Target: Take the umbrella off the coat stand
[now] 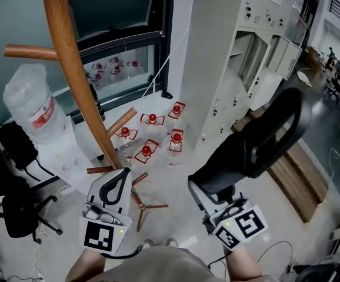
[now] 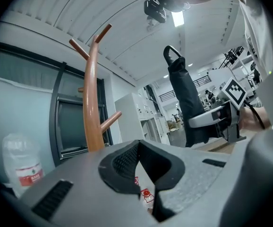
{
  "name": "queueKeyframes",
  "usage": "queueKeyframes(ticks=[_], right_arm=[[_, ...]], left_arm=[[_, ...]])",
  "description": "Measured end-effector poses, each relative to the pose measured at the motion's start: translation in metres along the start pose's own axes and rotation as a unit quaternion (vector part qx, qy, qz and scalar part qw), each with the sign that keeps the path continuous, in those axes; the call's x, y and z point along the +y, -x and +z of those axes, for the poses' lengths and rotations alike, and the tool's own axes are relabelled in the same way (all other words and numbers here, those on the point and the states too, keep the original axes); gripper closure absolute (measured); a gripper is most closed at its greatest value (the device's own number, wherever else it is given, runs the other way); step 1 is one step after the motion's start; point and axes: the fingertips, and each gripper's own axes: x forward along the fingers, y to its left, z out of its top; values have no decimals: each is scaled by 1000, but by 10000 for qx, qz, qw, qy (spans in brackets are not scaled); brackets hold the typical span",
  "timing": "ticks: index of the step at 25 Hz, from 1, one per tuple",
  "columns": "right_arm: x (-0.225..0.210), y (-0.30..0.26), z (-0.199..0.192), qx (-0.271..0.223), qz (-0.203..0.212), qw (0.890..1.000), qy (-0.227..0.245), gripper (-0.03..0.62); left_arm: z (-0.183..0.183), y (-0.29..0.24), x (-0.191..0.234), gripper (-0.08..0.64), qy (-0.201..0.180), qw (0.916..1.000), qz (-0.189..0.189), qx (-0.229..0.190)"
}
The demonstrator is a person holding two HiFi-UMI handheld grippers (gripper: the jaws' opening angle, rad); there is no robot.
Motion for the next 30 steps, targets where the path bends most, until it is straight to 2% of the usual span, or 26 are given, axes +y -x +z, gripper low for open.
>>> queueKeyframes(ticks=[7,15,30], right_arm=[[8,3,-28,61,31,9995,-311,328],[15,4,-47,241,75,9994,-229,328],[15,6,-45,240,117,9994,-218,327]], left_arm=[[-24,5,-4,552,39,9996,-45,258],[-41,10,-13,552,98,9990,-111,431],[-41,10,-19,552,133,9987,-181,456]])
